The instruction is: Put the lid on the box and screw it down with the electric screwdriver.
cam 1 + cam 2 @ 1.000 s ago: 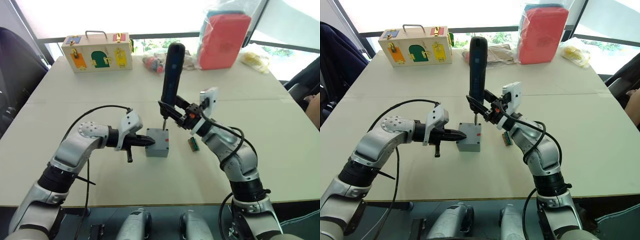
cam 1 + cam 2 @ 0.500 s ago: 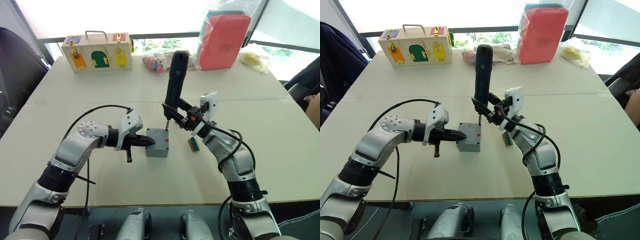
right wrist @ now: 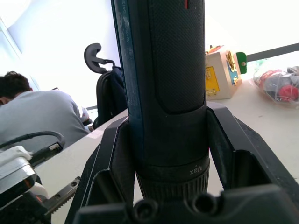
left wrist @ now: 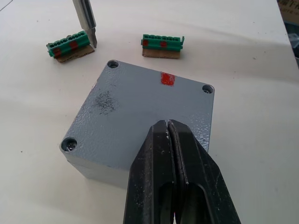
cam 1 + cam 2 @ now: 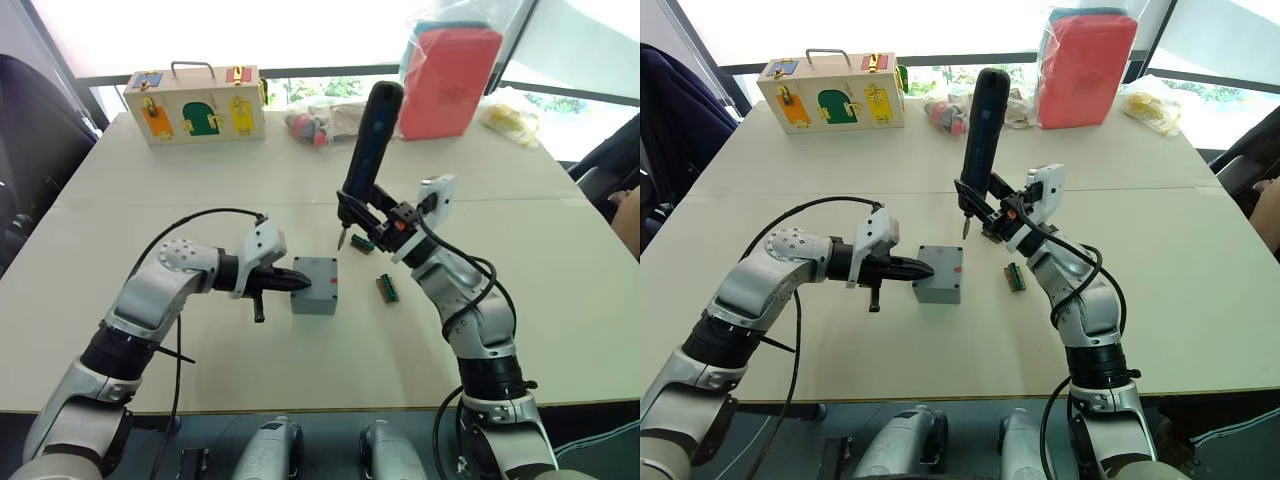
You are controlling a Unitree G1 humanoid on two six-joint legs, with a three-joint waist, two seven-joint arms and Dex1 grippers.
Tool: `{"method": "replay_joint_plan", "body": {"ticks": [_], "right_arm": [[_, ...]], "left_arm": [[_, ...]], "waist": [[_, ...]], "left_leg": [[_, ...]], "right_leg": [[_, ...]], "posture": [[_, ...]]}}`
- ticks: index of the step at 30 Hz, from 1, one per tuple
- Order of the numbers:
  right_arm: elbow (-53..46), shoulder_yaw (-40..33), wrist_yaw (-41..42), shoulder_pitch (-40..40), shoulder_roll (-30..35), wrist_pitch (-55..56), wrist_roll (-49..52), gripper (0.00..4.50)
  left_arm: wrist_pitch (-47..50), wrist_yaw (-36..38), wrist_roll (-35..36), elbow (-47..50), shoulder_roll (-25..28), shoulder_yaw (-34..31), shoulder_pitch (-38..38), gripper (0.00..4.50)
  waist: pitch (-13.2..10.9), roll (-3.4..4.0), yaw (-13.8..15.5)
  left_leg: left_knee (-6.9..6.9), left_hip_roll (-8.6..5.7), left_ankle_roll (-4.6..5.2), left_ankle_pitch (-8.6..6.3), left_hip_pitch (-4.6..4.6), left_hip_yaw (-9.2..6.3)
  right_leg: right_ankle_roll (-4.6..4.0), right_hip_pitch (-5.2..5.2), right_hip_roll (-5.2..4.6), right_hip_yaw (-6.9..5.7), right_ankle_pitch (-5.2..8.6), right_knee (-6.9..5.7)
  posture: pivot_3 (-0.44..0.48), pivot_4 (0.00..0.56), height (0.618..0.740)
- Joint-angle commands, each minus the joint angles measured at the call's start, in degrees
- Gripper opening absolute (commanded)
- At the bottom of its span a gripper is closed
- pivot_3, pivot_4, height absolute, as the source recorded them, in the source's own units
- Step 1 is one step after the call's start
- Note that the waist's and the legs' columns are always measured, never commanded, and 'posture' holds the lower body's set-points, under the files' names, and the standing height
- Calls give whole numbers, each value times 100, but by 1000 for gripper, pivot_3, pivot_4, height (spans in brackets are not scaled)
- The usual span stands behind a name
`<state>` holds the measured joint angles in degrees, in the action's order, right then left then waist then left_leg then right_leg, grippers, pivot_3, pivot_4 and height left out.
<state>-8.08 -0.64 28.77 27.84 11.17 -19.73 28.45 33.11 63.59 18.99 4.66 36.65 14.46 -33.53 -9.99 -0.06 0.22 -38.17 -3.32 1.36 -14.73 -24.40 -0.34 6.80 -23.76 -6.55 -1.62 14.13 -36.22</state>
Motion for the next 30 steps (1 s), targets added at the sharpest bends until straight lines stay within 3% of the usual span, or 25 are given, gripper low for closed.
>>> {"method": "replay_joint_plan", "body": {"ticks": [1, 30], "right_arm": [[-432, -61, 63, 131, -27, 33, 173, 1774], [-64, 292, 389, -246, 136, 353, -489, 1774]], "left_arm": [[-45, 8, -118, -47, -9, 57, -8, 0], [-38, 22, -201, 20, -23, 55, 14, 0]], "waist": [[0, 0, 1], [1, 0, 2]], "left_leg": [[0, 0, 0, 0, 0, 0], [0, 0, 0, 0, 4, -1]], "right_leg": [[0, 0, 0, 0, 0, 0], [0, 4, 0, 0, 0, -1]], "posture": [[0, 150, 740], [0, 150, 740]]}}
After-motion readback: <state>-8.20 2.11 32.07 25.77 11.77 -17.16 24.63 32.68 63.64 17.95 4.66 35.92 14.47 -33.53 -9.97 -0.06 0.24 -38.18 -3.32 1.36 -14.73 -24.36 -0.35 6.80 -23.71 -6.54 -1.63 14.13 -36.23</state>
